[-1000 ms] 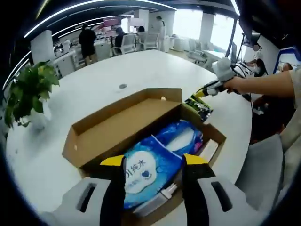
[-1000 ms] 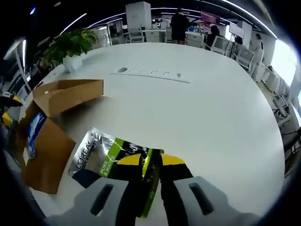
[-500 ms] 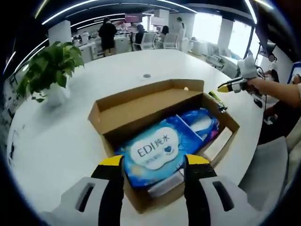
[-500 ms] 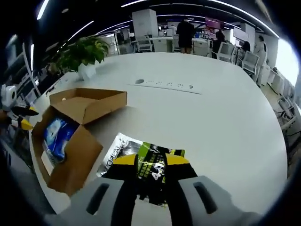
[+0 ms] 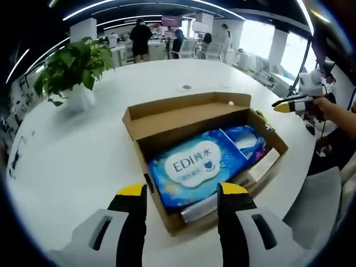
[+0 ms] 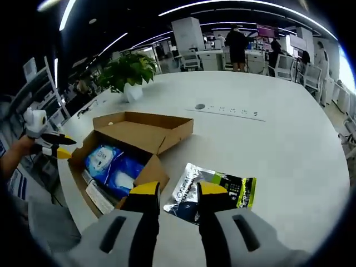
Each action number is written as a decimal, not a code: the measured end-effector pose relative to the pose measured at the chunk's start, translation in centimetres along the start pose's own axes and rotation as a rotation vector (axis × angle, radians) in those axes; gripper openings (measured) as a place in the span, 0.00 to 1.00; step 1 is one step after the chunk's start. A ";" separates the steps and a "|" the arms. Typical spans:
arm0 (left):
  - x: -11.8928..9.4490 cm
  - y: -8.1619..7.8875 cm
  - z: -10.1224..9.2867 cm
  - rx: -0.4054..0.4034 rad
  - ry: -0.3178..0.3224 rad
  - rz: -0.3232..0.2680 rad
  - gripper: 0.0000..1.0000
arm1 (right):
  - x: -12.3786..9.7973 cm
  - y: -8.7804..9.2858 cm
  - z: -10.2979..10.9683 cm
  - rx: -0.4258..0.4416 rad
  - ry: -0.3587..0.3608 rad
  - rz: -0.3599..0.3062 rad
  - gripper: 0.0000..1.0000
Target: Operate the shoe box by opening the lid, removing the specified soft item, and placing it in the target area until the item is outside and the box remains undamaged.
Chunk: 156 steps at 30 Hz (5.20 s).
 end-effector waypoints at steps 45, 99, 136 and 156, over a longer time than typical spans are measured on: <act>-1.1 4.4 1.8 -0.223 -0.118 -0.059 0.15 | 7.4 1.0 14.9 -0.175 -0.252 0.081 0.21; 0.1 1.7 0.5 -0.068 -0.110 -0.025 0.36 | 7.7 1.2 13.3 -0.180 -0.143 0.060 0.00; 8.4 0.0 -1.2 -0.098 0.058 0.101 0.32 | 7.1 2.5 9.5 -0.207 -0.036 0.077 0.00; 9.7 0.6 -1.8 -0.153 0.076 0.121 0.05 | 7.1 2.6 9.6 -0.135 -0.019 0.087 0.00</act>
Point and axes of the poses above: the point that each gripper's makers call its tool centre point, and the gripper's own axes: x roughly forward along the fingers, z roughly to its left, y roughly out of its underside, the point moved 1 cm from there along -x, roughly backward along the fingers, and after that the axes turned 12 degrees about y, right-handed, at the moved point
